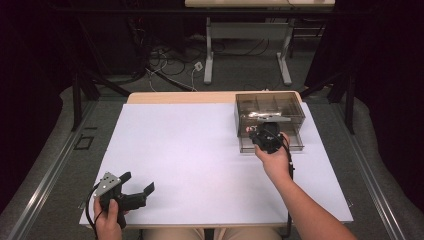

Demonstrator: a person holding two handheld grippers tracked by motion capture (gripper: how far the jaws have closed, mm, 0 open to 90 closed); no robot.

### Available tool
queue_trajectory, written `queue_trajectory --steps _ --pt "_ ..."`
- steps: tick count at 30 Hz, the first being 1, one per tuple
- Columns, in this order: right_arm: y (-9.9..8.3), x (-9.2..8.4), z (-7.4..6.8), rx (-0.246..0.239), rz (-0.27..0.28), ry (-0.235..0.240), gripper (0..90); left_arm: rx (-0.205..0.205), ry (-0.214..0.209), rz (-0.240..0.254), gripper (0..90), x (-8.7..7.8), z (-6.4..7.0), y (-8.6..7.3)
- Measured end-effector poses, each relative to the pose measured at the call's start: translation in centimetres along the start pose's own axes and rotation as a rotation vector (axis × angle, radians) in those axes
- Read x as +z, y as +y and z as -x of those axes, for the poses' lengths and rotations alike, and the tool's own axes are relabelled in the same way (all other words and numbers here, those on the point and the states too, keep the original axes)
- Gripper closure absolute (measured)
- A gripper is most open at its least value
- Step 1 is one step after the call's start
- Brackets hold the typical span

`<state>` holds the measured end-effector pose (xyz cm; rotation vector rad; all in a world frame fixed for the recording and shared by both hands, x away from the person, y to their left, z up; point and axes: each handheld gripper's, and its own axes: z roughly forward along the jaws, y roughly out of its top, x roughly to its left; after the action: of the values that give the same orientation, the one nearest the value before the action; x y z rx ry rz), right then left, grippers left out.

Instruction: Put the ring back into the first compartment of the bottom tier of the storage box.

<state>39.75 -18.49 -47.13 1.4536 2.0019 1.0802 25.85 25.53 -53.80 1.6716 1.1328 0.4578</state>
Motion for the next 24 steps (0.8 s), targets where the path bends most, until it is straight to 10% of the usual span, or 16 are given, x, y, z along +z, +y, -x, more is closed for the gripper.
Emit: queue_trajectory --steps 24 --pt "-0.3 2.7 0.5 0.021 -0.088 -0.041 89.6 0.005 -0.004 -0.003 0.1 0.1 0.0 0.0"
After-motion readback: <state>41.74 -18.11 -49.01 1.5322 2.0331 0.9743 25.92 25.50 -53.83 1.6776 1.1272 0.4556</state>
